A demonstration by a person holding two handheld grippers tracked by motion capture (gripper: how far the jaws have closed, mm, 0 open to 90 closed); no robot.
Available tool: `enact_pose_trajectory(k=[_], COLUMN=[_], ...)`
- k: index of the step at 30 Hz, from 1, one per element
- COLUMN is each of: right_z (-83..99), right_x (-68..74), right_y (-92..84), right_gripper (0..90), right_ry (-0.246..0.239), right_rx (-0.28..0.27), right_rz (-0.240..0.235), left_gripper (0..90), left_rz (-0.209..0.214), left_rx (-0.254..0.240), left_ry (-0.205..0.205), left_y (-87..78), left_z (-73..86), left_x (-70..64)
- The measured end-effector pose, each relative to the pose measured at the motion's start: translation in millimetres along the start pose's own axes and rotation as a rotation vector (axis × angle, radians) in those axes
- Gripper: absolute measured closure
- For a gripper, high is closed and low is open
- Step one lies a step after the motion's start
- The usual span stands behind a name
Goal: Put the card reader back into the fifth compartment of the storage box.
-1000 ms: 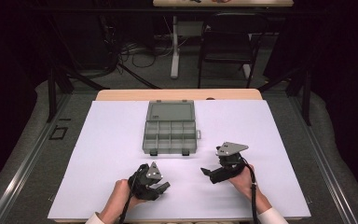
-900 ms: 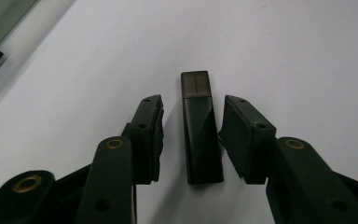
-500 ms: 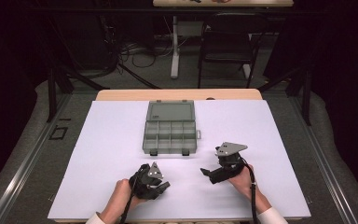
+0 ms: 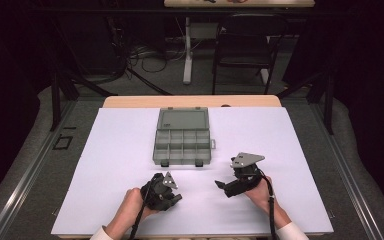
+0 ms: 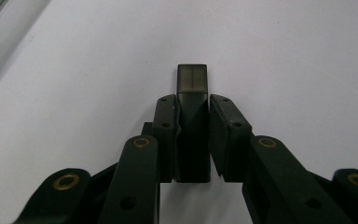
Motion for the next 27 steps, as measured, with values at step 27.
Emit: enact_pose_trajectory(k=[27], right_z=[-1.0], right_x=[-3.9], right_y=[-3.7], right_gripper=[0.5], right_ry=[0.001], right_rx=[-0.015], right_rz=[0.017], left_gripper=[73.2], left_rz=[-0.037], left_rx=[-0.209], left_ry=[-0.079], left_y=[-20.8], left_z=[4.4], left_x=[17.1])
Point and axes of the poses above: each handheld gripper's, and its own axes: y roughly forward along the jaws, z roughly out of its underside, x roughly to its left, the point moved 6 cm from there along y, roughly forward along the jaws, and after that the axes turned 3 degrees about -x, right-handed, at the moved point
